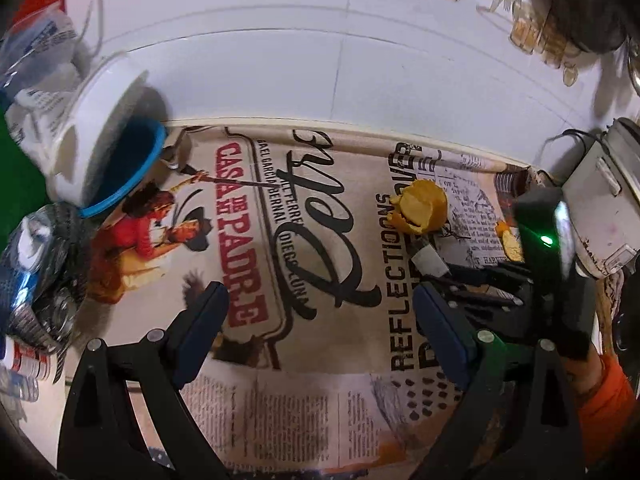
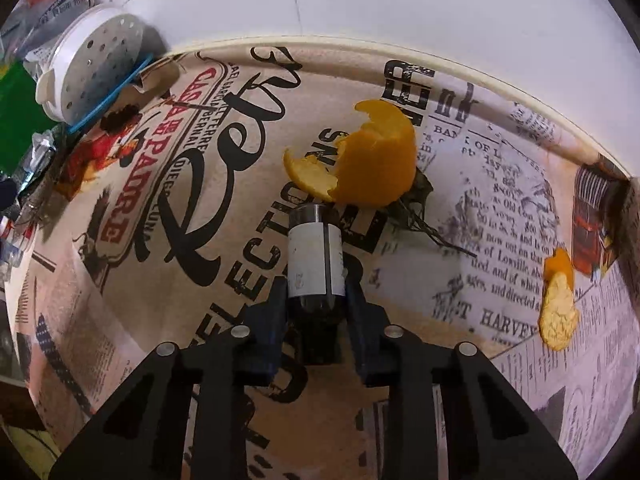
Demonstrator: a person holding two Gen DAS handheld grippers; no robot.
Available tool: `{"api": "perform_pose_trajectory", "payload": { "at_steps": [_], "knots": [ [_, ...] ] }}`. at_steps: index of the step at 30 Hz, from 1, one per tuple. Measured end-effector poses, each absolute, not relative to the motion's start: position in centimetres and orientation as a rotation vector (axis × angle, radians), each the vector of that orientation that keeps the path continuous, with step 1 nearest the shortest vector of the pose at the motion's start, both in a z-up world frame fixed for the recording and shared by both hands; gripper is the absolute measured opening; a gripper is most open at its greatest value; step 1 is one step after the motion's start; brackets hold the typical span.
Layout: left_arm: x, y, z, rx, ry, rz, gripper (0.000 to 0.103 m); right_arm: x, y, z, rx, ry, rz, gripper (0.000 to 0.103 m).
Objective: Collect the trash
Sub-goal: 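Grasp the small white-labelled bottle with the right tool while the left tool grasps the orange peel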
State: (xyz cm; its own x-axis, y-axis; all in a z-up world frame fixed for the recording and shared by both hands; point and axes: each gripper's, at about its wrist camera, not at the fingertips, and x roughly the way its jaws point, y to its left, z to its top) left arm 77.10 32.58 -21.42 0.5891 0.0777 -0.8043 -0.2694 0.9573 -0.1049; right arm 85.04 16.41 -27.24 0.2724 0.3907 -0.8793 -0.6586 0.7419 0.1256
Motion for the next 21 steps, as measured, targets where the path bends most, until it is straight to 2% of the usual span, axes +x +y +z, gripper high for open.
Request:
{"api": "perform_pose_trajectory", "payload": {
  "at_steps": [5,11,15,17,21],
  "knots": [
    [81.2,31.5,-22.5,-0.234,0.934,0.123,0.092,84.2,13.5,-25.1,-0.187,1.051,0.693,0.026],
    [86.4,28.0,-23.7,-0.202,0.933,-0.007,0.076,83.5,7.3,-23.1,-0.113,1.040,0.603,0.026],
    [89.3,25.0,-25.2,-0.119,0.959,-0.050,0.075,83.3,4.3,-22.3,-0.080,1.024,0.505,0.026],
    [90.5,23.7,-26.4,-0.092,0.984,-0.057,0.063,82.9,2.4,-21.7,-0.039,1.008,0.455,0.026],
    [92.6,23.1,-29.0,-0.090,1.049,-0.014,0.053,82.2,0.2,-21.2,0.064,1.004,0.417,0.026]
  ]
}}
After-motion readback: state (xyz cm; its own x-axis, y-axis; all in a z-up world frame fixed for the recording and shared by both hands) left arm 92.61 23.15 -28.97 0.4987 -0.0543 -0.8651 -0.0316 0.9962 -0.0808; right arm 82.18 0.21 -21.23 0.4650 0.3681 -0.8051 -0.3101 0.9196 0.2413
